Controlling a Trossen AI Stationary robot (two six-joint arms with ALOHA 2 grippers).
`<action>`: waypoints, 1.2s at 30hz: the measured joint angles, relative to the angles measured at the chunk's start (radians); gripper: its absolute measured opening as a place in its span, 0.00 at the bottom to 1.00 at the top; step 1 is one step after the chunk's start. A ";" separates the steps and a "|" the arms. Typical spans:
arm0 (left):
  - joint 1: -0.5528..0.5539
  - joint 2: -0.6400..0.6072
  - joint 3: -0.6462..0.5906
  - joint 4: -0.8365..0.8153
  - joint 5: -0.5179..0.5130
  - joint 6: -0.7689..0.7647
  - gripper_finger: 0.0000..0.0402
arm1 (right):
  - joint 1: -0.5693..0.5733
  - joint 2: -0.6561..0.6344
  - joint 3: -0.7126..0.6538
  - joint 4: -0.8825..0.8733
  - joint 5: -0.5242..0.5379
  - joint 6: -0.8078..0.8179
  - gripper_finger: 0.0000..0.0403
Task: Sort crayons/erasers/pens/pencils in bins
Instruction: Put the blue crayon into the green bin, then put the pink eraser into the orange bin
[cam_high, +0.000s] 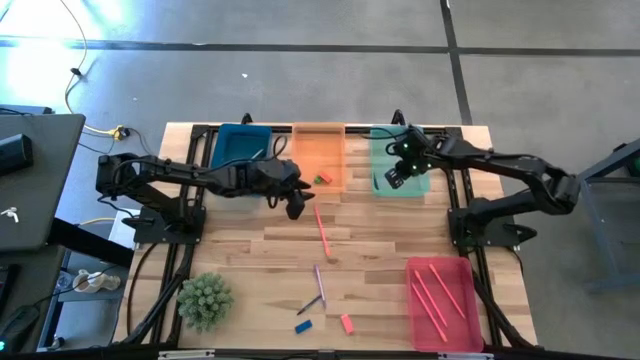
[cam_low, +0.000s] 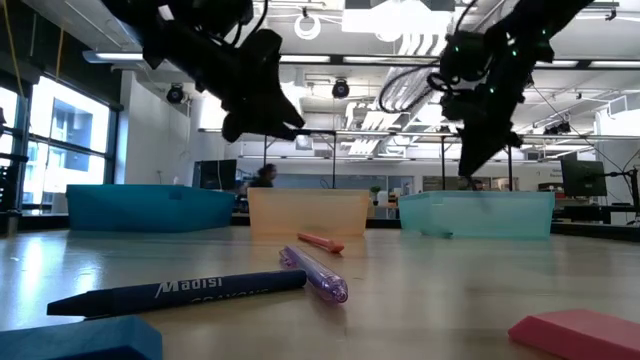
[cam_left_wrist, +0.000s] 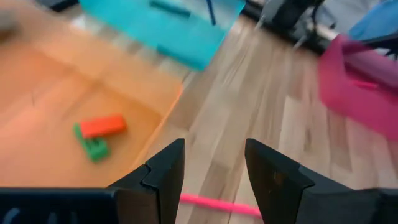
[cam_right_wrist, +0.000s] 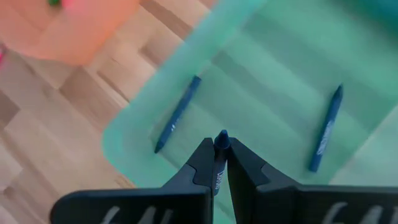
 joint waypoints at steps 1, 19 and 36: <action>-0.006 0.000 0.000 -0.021 -0.008 -0.013 0.39 | -0.009 0.000 -0.019 0.012 -0.010 0.014 0.02; -0.081 0.000 0.000 -0.274 -0.082 -0.095 0.39 | -0.071 0.000 -0.092 0.052 -0.026 0.076 0.04; -0.096 0.000 0.000 -0.368 -0.076 -0.092 0.39 | -0.072 -0.013 -0.090 0.049 -0.019 0.201 0.33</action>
